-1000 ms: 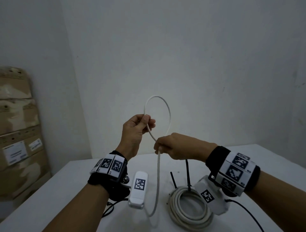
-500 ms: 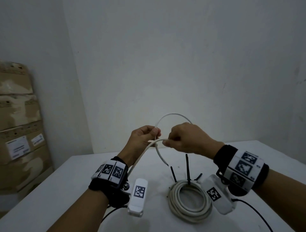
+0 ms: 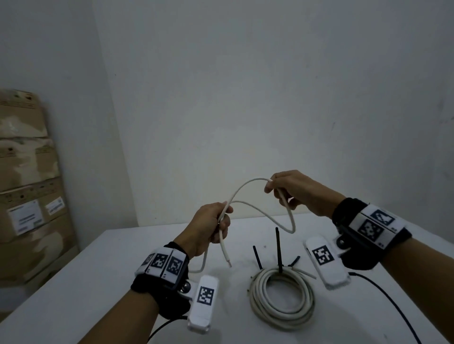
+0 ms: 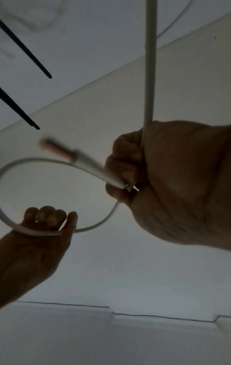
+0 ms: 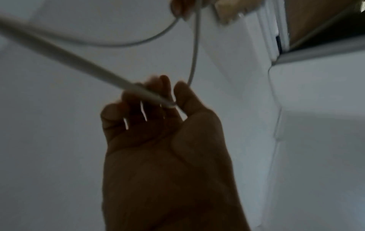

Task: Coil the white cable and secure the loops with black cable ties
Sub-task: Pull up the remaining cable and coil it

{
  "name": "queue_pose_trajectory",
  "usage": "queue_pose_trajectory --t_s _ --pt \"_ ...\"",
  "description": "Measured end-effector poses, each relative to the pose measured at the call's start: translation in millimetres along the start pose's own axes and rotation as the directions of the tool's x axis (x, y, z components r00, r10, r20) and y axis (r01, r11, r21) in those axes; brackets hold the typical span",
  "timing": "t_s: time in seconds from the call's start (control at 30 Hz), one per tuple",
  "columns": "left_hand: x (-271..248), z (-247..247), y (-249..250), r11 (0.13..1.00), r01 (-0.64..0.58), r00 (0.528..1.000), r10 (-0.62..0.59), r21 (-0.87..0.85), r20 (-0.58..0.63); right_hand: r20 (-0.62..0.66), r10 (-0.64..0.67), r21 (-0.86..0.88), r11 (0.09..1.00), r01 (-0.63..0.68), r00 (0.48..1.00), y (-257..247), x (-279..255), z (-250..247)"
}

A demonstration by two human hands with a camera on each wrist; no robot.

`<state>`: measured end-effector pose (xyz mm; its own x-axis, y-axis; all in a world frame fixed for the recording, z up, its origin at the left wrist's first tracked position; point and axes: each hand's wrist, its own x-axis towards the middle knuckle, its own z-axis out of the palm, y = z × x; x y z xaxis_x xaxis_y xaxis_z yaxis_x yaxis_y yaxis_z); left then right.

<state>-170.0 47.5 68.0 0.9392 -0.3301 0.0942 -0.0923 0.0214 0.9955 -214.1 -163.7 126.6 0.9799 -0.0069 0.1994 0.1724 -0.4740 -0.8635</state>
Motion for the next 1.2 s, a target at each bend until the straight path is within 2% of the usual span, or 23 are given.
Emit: queue_pose_trajectory --t_s 0.07,0.13,0.17,0.2,0.27,0.33,0.37,0.43,0.5,0.57,0.6,0.63,0.67,0.73,0.83,0.97,1.07,1.2 --pt "2.5 4.5 0.1 0.997 -0.034 0.999 0.037 0.069 -0.033 0.053 -0.003 -0.313 0.950 0.020 0.999 -3.5 -2.5 -1.0" --pt "5.1 9.5 -0.5 0.987 -0.065 0.998 0.068 0.149 -0.015 0.084 -0.110 -0.634 0.761 0.138 0.990 -7.9 -5.3 3.3" --pt "6.1 12.7 -1.0 0.982 -0.077 0.997 0.078 0.175 0.000 0.118 -0.159 -0.689 0.698 0.196 0.980 -10.6 -6.9 7.9" --pt "7.1 15.6 -1.5 0.979 -0.087 0.996 0.087 0.185 0.010 0.161 -0.157 -0.687 0.691 0.225 0.974 -14.0 -9.5 13.7" --pt "8.7 20.4 -1.0 0.978 -0.104 0.994 0.106 0.182 0.003 0.218 -0.084 -0.682 0.700 0.214 0.972 -13.8 -9.8 26.1" --pt "9.9 22.3 -0.6 0.974 -0.117 0.993 0.121 0.192 -0.010 0.249 -0.056 -0.741 0.632 0.227 0.967 -9.9 -8.7 34.6" --pt "10.5 22.4 -0.5 0.972 -0.128 0.991 0.132 0.199 -0.009 0.279 -0.051 -0.737 0.629 0.248 0.959 -8.0 -8.5 36.3" --pt "11.0 20.7 -0.9 0.961 -0.141 0.989 0.146 0.238 -0.006 0.369 -0.029 -0.642 0.715 0.277 0.929 -4.7 -10.0 34.9" --pt "12.3 15.0 -0.9 0.950 -0.117 0.991 0.131 0.290 -0.028 0.430 -0.042 -0.433 0.867 0.246 0.902 -0.5 -10.8 26.6" --pt "16.6 4.4 -0.9 0.963 -0.064 0.995 0.081 0.260 -0.055 0.384 -0.112 -0.063 0.987 0.147 0.917 3.1 -10.2 13.4" --pt "19.1 -1.8 -1.2 0.978 -0.031 0.997 0.043 0.205 -0.056 0.320 -0.127 0.152 0.985 0.082 0.939 5.0 -8.4 6.5" --pt "21.2 -7.5 -1.6 0.989 0.000 0.999 0.008 0.146 -0.049 0.256 -0.116 0.357 0.934 0.017 0.960 6.1 -5.8 0.6" --pt "22.9 -12.0 -2.6 0.995 0.022 0.999 -0.017 0.101 -0.043 0.210 -0.093 0.533 0.846 -0.034 0.973 6.3 -2.9 -4.1" --pt "25.4 -16.1 -6.3 0.994 0.044 0.997 -0.038 0.097 -0.062 0.154 -0.079 0.756 0.651 -0.066 0.985 5.4 3.0 -8.7" --pt "26.6 -16.9 -12.8 0.983 0.086 0.988 -0.064 0.159 -0.138 0.048 -0.127 0.902 0.432 0.011 0.991 4.3 13.0 -17.8" --pt "26.8 -26.6 -24.3 0.979 0.154 0.975 -0.128 0.136 -0.183 -0.136 -0.163 0.963 0.208 0.169 0.977 2.7 23.3 -45.3" --pt "26.0 -30.1 -29.2 0.979 0.194 0.966 -0.181 0.057 -0.182 -0.192 -0.151 0.966 0.144 0.214 0.970 4.3 28.1 -60.9" --pt "26.0 -22.1 -26.9 0.982 0.174 0.970 -0.157 0.079 -0.186 -0.120 -0.164 0.975 0.167 0.147 0.979 9.0 32.7 -59.1"
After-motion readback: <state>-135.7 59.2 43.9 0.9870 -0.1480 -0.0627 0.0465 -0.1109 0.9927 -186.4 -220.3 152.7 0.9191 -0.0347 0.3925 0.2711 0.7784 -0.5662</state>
